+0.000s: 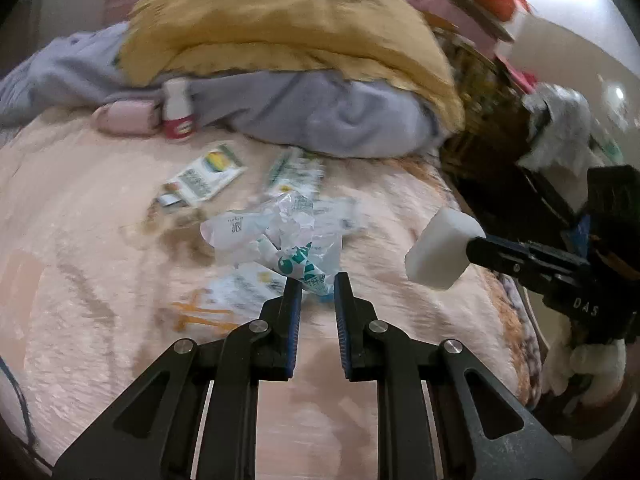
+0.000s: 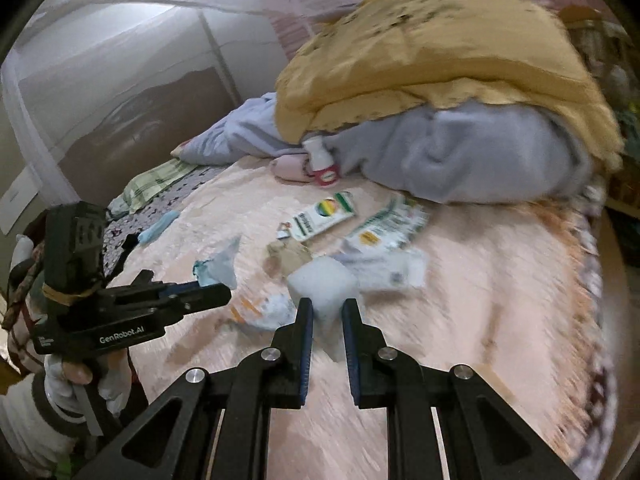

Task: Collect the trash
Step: 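Carry the wrapper and foam block over the white bucket and open both tools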

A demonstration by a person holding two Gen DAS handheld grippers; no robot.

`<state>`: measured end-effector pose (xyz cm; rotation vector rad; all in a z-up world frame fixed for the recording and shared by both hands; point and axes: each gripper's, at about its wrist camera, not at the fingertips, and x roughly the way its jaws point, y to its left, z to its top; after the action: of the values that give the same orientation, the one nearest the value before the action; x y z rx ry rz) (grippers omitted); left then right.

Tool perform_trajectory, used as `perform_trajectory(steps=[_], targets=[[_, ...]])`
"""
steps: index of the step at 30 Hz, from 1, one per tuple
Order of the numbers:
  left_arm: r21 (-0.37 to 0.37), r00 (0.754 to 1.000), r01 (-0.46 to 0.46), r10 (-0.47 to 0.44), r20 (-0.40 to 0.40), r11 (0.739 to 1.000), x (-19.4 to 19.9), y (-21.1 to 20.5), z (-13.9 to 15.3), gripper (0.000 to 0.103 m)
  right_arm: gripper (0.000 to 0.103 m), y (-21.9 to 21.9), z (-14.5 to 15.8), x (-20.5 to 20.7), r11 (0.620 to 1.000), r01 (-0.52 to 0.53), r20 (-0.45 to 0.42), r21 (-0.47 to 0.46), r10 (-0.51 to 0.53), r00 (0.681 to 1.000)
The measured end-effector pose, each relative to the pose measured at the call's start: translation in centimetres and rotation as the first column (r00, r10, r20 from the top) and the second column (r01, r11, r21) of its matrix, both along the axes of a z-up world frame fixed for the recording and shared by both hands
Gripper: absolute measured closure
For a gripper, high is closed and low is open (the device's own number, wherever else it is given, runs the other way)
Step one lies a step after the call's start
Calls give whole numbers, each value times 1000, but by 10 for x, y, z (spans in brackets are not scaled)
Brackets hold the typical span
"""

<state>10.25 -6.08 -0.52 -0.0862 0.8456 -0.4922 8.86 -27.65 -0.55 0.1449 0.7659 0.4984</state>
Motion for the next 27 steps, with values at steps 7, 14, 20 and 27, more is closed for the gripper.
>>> perform_trajectory(steps=[7, 14, 20, 27], targets=[[15, 992, 127, -127, 23, 992, -27, -71, 9, 89, 89, -68, 11, -52, 992, 124, 26, -30, -123, 992], [18, 964, 263, -263, 39, 965, -48, -148, 16, 89, 89, -142, 20, -95, 959, 281, 27, -28, -281, 959], [-8, 935, 354, -353, 30, 935, -60, -202, 16, 89, 89, -199, 19, -122, 908, 418, 15, -36, -418, 908], [-50, 886, 463, -463, -6, 885, -72, -267, 9, 89, 89, -254, 9, -148, 833, 551, -9, -44, -552, 834]])
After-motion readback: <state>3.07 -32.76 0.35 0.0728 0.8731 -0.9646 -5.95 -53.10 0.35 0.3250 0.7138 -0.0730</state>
